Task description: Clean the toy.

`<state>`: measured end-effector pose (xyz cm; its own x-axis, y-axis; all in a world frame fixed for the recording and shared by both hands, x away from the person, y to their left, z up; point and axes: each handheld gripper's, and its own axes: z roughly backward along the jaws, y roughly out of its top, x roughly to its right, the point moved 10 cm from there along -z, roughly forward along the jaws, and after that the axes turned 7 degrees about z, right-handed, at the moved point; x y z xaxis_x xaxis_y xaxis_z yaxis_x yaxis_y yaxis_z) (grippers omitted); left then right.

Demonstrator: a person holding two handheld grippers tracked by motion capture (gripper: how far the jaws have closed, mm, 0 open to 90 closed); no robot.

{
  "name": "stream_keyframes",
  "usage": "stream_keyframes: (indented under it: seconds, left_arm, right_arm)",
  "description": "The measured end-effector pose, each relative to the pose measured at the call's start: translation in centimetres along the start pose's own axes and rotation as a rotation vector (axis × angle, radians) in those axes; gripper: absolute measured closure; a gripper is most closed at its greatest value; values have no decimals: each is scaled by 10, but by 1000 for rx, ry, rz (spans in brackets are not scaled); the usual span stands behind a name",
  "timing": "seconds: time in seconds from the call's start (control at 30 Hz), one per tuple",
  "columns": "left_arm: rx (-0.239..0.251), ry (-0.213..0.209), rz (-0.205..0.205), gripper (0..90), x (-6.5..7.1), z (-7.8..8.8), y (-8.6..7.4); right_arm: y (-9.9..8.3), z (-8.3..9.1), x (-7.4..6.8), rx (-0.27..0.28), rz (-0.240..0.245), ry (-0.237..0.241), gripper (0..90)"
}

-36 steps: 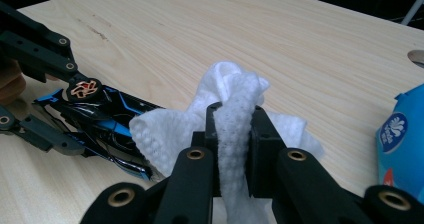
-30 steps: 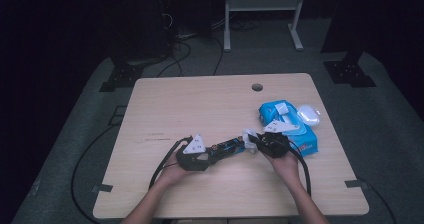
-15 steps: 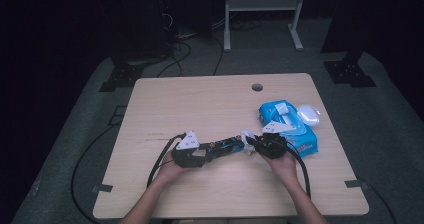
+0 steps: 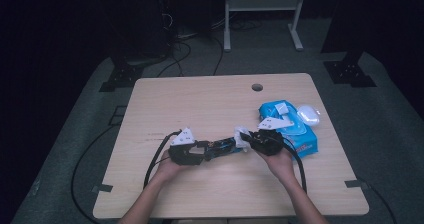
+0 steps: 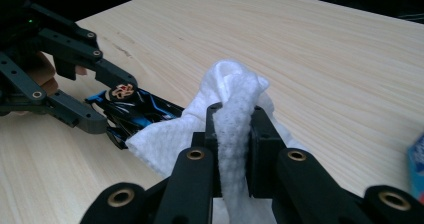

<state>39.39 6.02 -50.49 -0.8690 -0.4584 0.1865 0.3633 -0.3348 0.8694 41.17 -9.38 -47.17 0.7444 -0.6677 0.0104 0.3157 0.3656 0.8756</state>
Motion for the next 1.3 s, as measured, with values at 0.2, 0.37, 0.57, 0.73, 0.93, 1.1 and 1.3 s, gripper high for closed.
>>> stream_keyframes:
  seconds: [0.2, 0.37, 0.57, 0.73, 0.93, 1.1, 1.3]
  left_arm:
    - [33, -23, 49, 505, -1, 6, 10]
    - [71, -21, 151, 497, -12, 9, 15]
    - [64, -25, 224, 471, -16, 8, 13]
    - [53, -45, 246, 450, -13, 4, 11]
    - [34, -59, 225, 433, -6, 1, 10]
    - [17, -63, 203, 407, -1, 0, 8]
    - [3, -70, 181, 380, 3, -2, 7]
  right_arm:
    - [-4, -11, -2, -33, 14, 22, 816]
    - [-7, -13, -3, -51, 19, 33, 817]
    - [-8, -12, -4, -56, 25, 34, 819]
    - [-10, -8, -7, -64, 41, 36, 820]
    - [-15, -2, -10, -61, 52, 41, 822]
    - [-18, 2, -13, -71, 64, 41, 821]
    - [-22, 6, -17, -76, 71, 44, 821]
